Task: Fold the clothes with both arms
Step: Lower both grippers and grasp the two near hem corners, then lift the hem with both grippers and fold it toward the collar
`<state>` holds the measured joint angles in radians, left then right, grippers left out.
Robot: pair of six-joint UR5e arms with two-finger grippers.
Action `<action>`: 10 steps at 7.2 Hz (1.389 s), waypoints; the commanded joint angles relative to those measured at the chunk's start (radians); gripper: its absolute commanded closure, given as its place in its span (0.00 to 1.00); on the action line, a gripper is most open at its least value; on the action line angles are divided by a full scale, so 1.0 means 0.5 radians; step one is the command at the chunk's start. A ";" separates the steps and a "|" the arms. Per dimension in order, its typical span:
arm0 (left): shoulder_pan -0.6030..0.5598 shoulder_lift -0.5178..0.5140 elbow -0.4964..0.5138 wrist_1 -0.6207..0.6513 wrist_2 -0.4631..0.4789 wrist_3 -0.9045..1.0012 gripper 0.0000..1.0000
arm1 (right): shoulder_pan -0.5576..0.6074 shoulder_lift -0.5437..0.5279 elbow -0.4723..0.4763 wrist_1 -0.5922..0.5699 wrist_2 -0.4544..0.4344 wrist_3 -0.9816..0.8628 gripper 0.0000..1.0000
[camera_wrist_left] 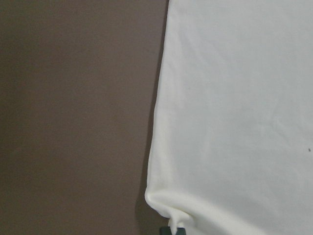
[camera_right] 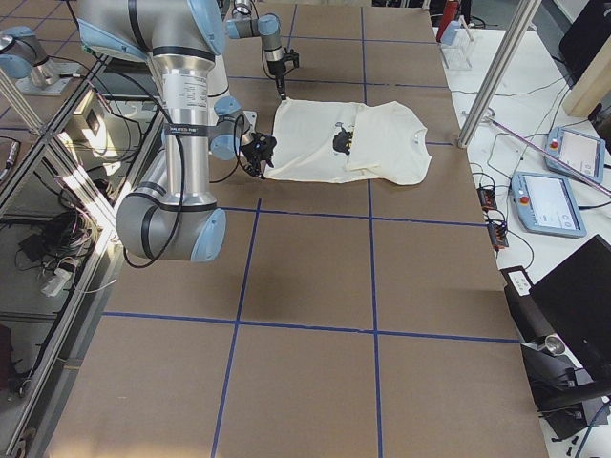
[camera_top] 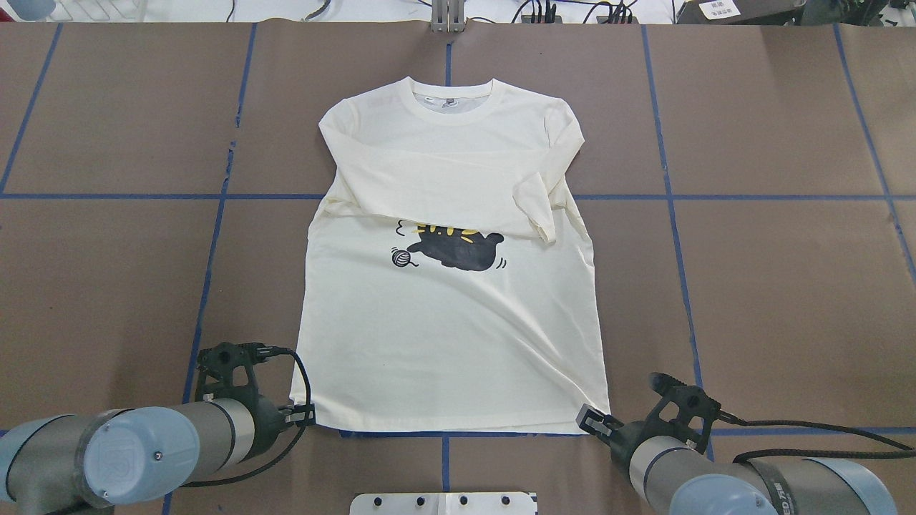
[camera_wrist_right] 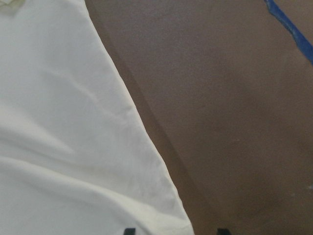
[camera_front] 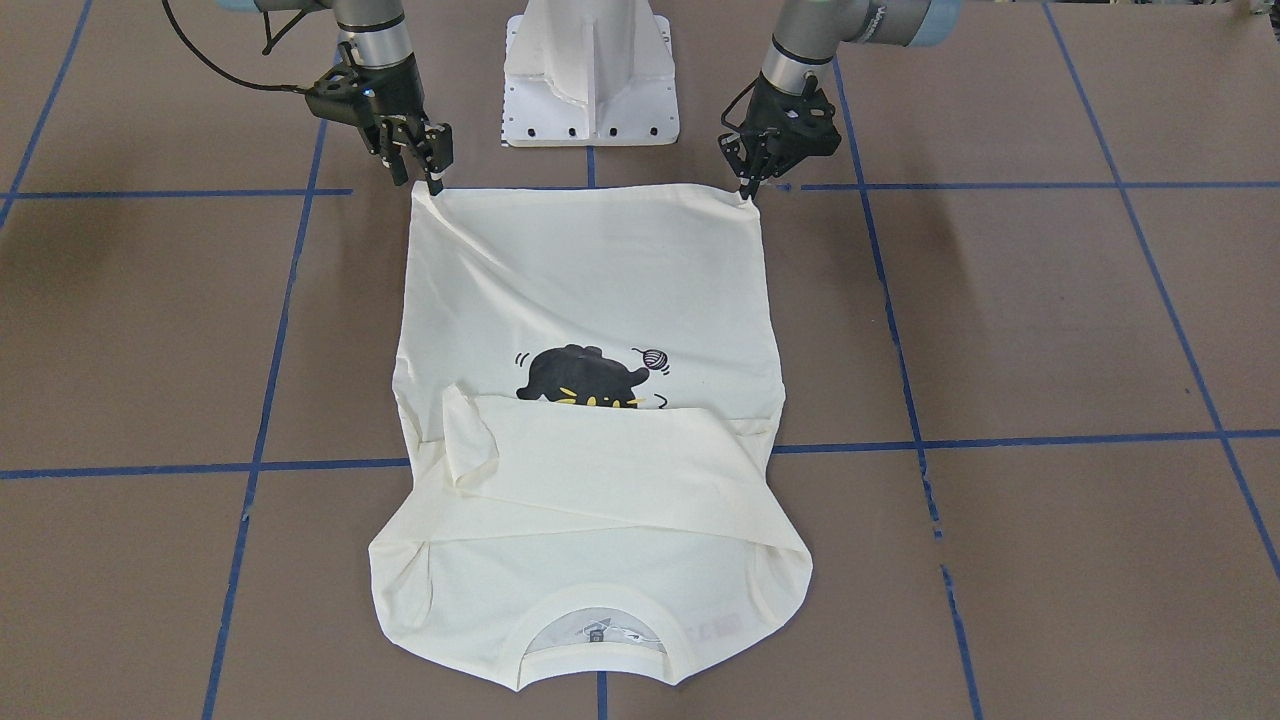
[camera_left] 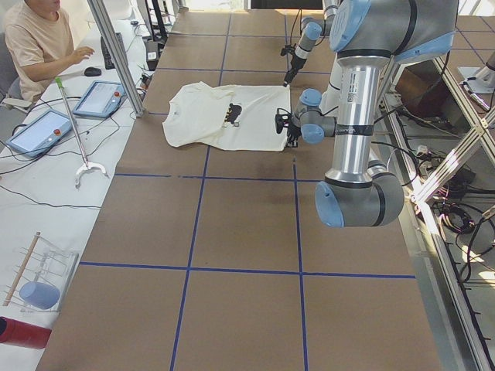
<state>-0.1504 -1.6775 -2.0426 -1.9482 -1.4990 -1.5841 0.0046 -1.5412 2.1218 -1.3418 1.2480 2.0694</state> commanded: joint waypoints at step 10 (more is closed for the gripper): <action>-0.030 -0.075 -1.321 1.296 -0.385 0.122 1.00 | -0.147 0.008 1.325 -1.259 0.288 0.055 1.00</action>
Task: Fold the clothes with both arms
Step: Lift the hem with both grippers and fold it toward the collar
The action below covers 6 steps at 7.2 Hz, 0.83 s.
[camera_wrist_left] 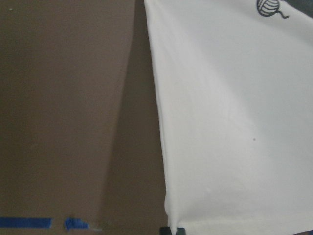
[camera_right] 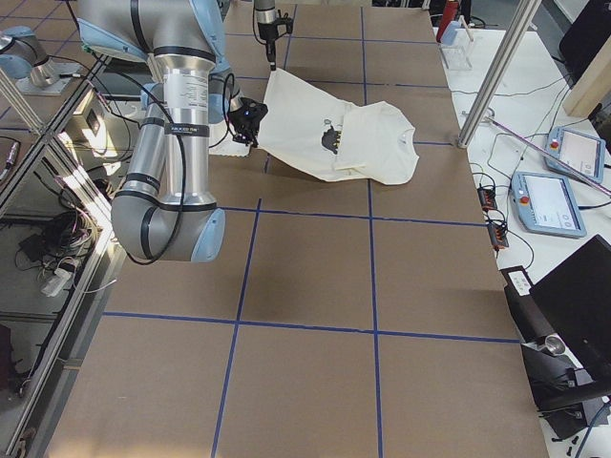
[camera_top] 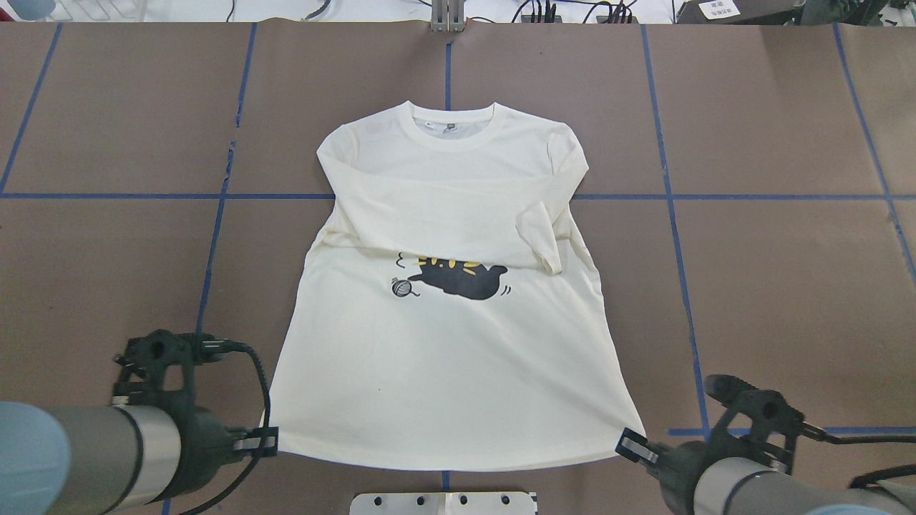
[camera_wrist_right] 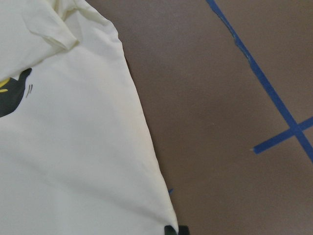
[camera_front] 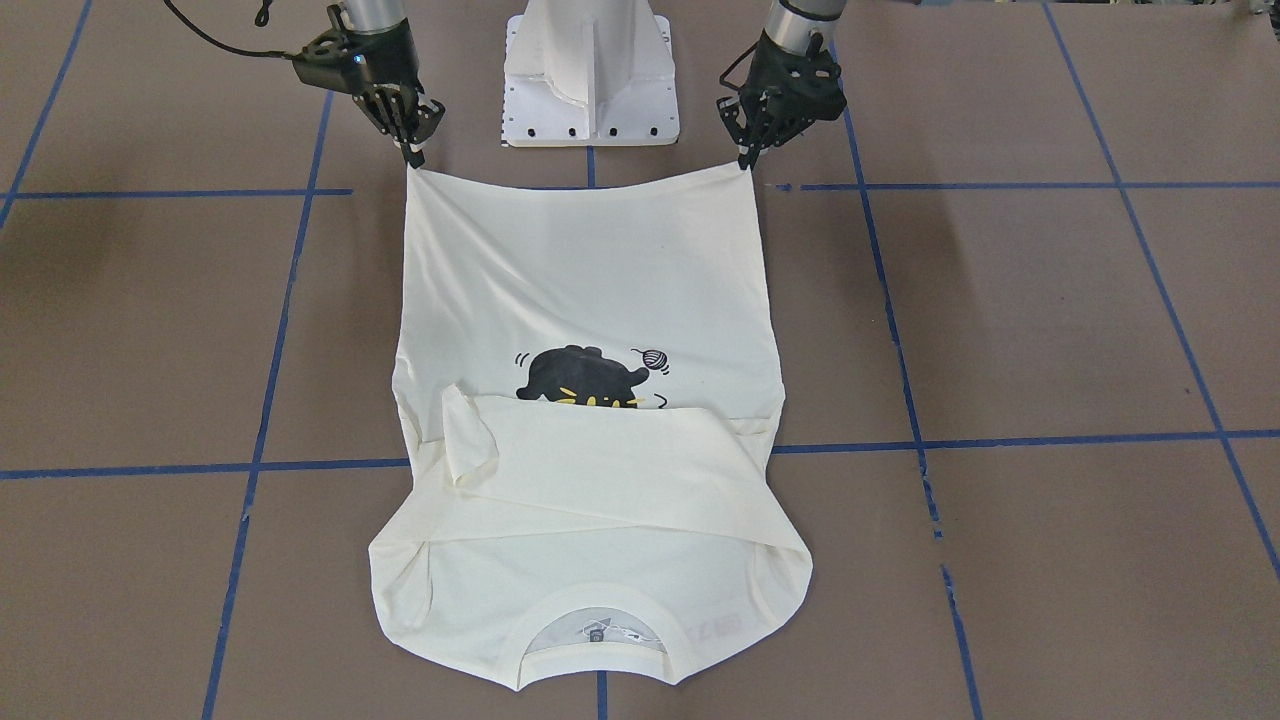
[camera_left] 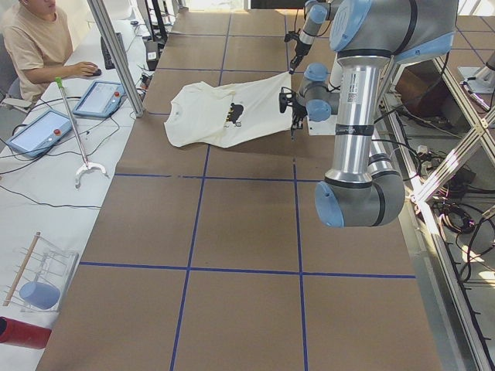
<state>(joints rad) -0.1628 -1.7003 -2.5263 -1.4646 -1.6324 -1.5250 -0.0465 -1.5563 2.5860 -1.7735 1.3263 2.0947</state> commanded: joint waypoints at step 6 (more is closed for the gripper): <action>-0.740 -0.572 0.286 0.413 -0.309 0.772 1.00 | 0.837 0.628 -0.055 -0.524 0.523 -0.470 1.00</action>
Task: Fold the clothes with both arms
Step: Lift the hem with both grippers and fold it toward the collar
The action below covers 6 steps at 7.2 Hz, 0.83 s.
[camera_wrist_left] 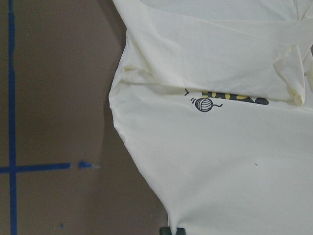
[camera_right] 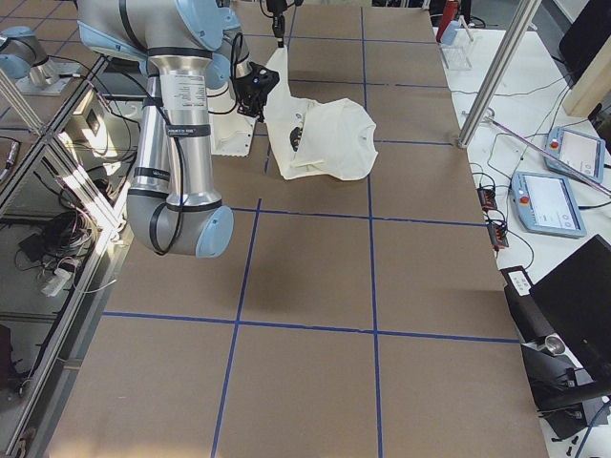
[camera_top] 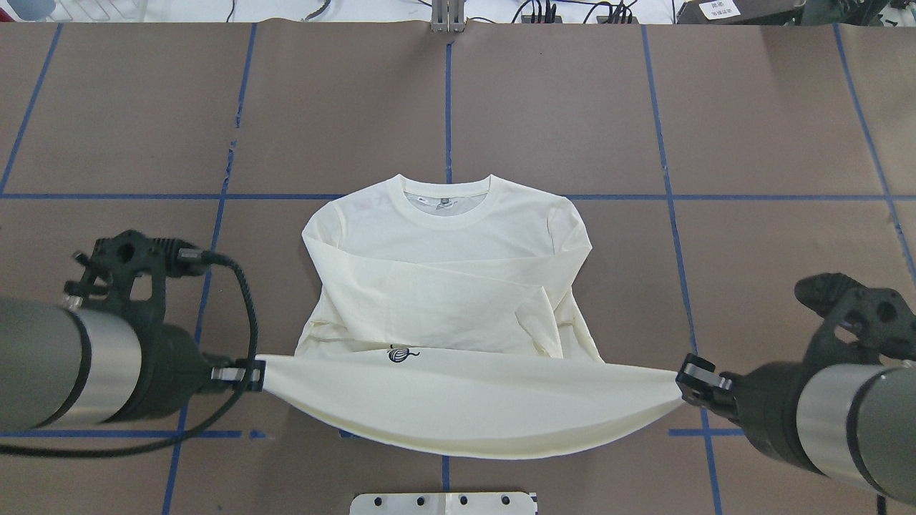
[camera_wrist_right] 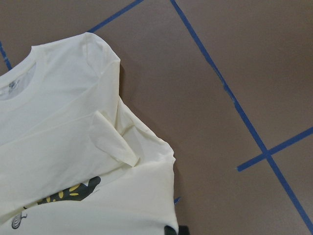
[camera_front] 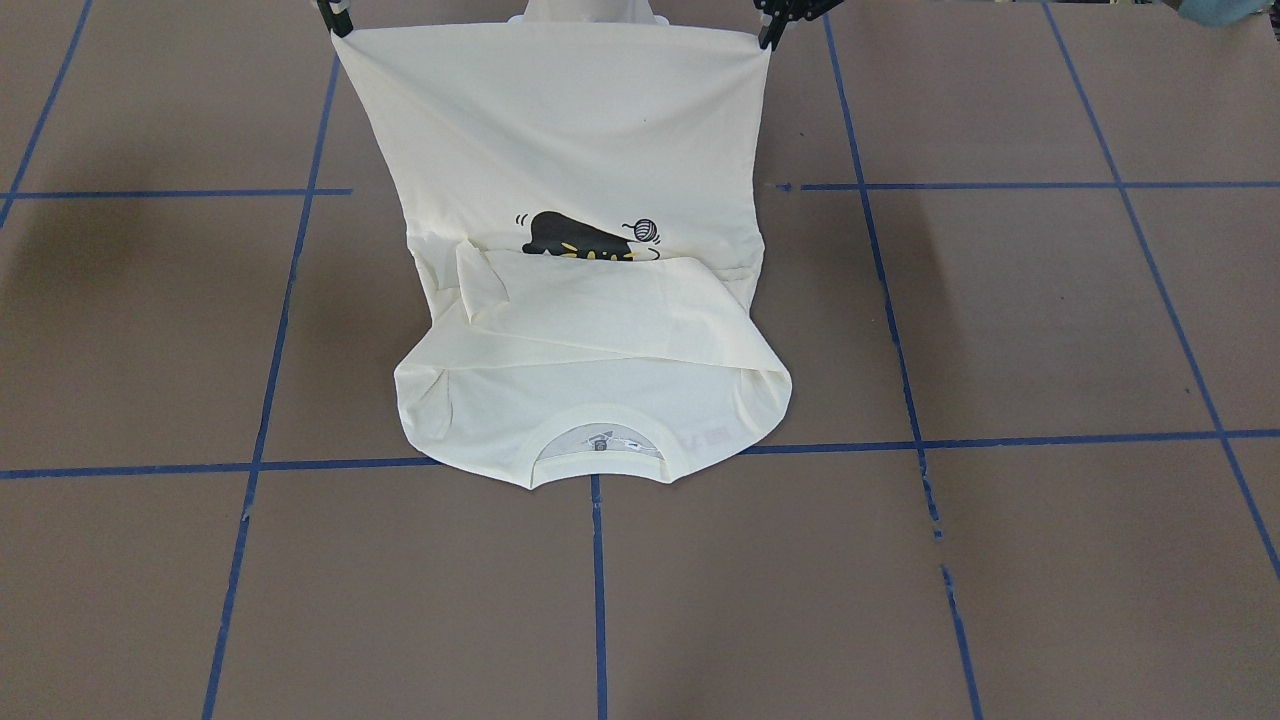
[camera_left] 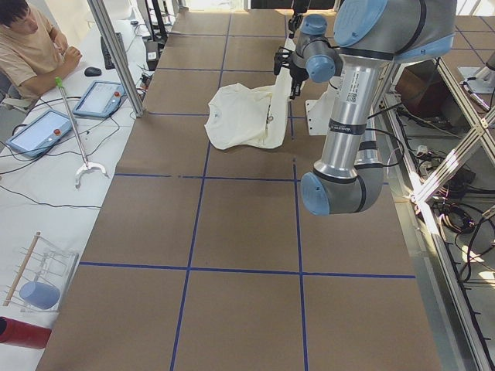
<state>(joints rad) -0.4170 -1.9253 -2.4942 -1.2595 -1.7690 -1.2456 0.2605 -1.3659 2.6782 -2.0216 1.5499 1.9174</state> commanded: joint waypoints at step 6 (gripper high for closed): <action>-0.586 -0.405 1.304 -0.583 -0.079 0.571 1.00 | 0.709 0.572 -1.522 0.739 0.069 -0.509 1.00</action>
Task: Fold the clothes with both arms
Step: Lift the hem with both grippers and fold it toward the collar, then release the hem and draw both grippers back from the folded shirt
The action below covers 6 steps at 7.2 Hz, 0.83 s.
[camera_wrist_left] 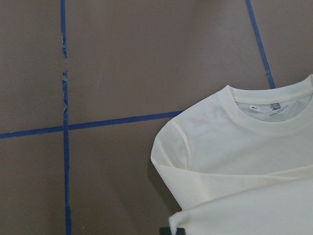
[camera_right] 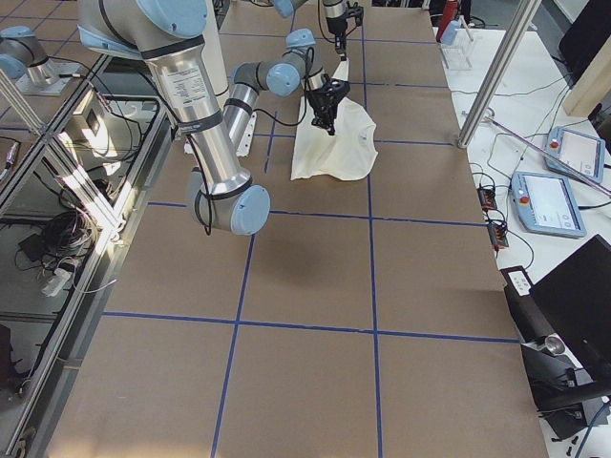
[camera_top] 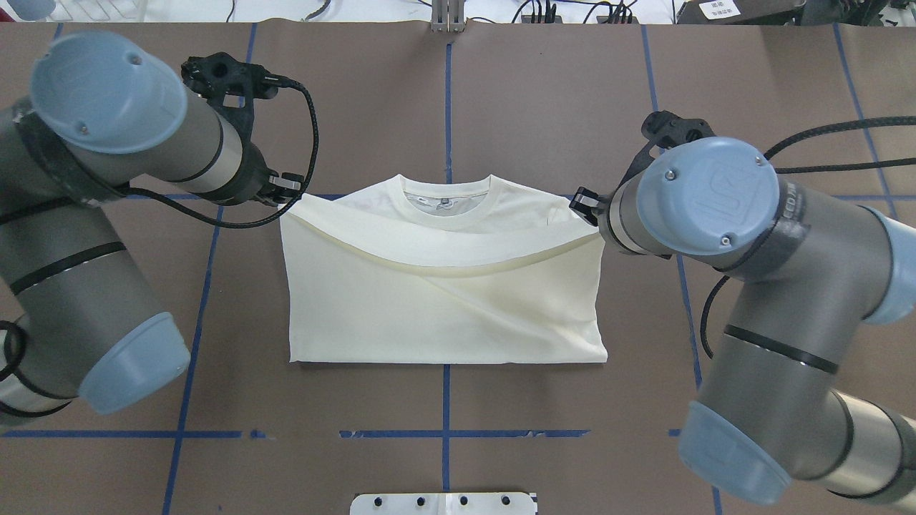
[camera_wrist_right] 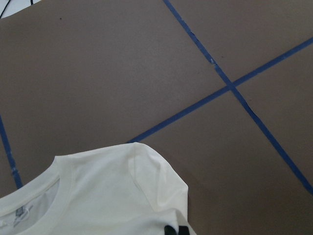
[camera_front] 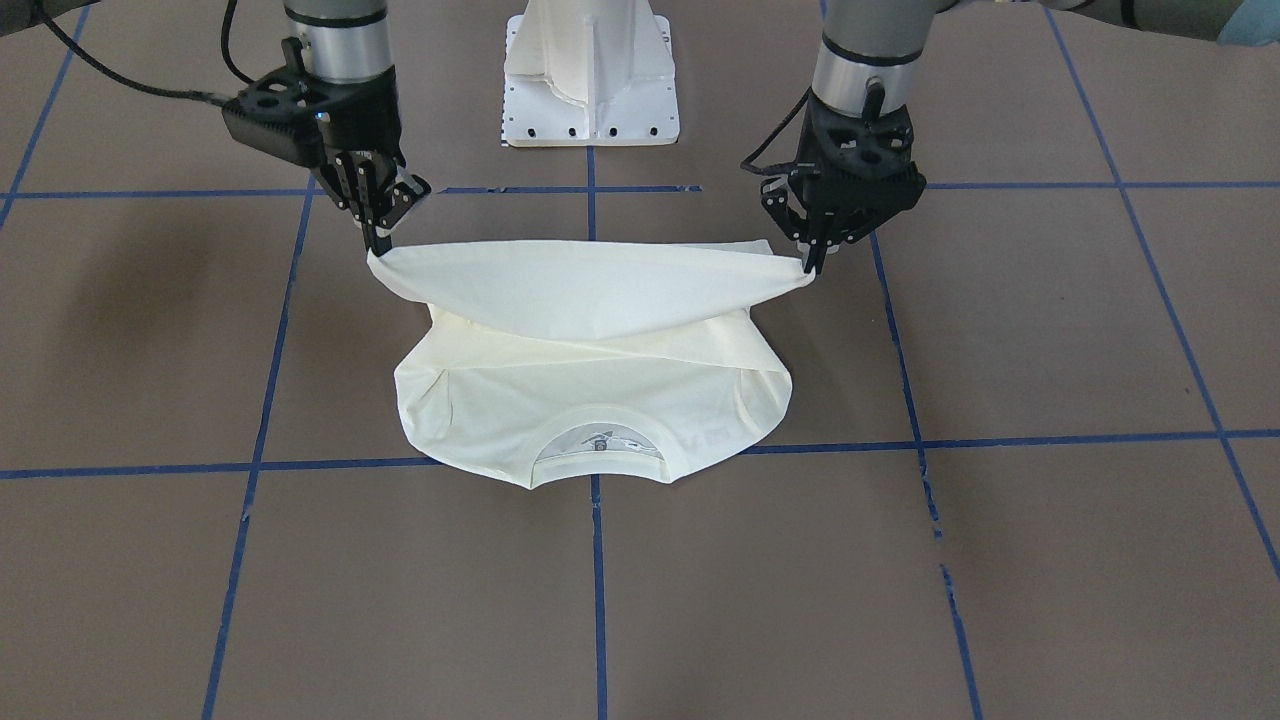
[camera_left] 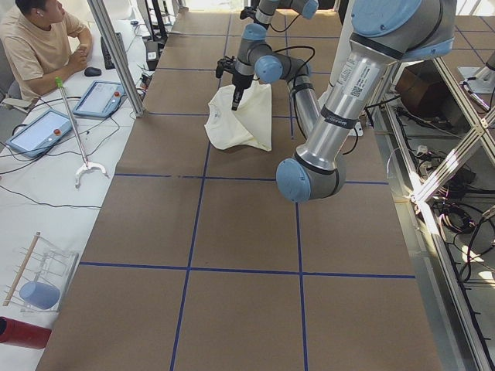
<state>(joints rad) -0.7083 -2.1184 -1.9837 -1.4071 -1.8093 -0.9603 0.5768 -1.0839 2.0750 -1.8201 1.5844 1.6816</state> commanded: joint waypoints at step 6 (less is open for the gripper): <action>0.021 -0.031 0.853 -0.873 0.072 0.000 0.92 | 0.129 0.167 -0.999 0.762 0.003 -0.166 0.75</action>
<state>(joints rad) -0.7006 -2.1346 -1.5704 -1.8235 -1.7735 -0.9634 0.6445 -1.0040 1.5902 -1.4488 1.5856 1.5991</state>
